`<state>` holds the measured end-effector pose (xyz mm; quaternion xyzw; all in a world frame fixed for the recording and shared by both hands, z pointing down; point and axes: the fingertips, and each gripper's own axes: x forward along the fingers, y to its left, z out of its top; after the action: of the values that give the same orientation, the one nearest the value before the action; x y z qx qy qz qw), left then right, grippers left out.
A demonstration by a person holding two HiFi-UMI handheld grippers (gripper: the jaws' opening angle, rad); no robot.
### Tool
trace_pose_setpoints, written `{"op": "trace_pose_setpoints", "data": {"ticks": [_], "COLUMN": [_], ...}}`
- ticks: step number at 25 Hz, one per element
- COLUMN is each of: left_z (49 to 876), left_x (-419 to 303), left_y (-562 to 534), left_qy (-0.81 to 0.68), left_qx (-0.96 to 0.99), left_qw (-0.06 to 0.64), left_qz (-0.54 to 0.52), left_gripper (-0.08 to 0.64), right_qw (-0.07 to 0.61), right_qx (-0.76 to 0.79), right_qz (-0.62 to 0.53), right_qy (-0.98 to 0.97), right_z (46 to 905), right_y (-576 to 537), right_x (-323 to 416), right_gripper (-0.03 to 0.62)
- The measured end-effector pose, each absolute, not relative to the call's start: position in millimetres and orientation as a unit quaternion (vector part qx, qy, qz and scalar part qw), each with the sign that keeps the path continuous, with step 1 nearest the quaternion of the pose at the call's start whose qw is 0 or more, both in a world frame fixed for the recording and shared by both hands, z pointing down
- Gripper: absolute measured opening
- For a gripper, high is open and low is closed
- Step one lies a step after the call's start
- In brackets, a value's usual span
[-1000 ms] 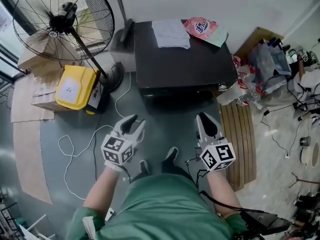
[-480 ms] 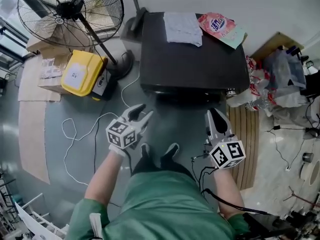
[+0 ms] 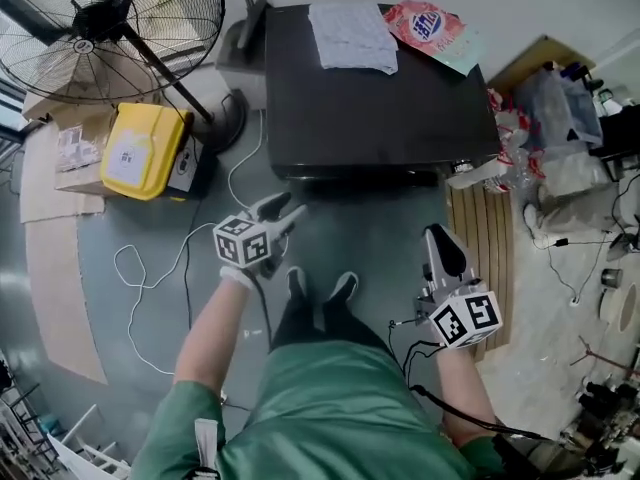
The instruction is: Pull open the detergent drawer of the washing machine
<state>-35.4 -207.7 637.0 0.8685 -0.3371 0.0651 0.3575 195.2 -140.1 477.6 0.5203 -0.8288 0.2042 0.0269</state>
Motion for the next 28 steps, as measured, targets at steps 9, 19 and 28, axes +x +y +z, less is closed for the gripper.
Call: {"op": "trace_pose_setpoints", "data": {"ticks": [9, 19, 28], "left_z": [689.4, 715.8, 714.2], "left_x": [-33.7, -26.6, -12.9], "left_y": [-238.3, -263.5, -274.3], "left_qy": [-0.31, -0.297, -0.263], "left_qx": [0.858, 0.848, 0.856], "left_qw": [0.406, 0.439, 0.445], "left_qz": [0.05, 0.025, -0.01], "left_gripper": [0.253, 0.27, 0.293], "right_qw": [0.055, 0.064, 0.032], "right_qx": [0.557, 0.59, 0.574], "right_qz": [0.212, 0.224, 0.233], "right_qy": [-0.801, -0.773, -0.784], "right_z": [488.3, 497.6, 498.7], "right_y": [-114.0, -93.1, -81.9], "right_x": [182.4, 181.0, 164.8], "right_gripper": [0.035, 0.035, 0.035]}}
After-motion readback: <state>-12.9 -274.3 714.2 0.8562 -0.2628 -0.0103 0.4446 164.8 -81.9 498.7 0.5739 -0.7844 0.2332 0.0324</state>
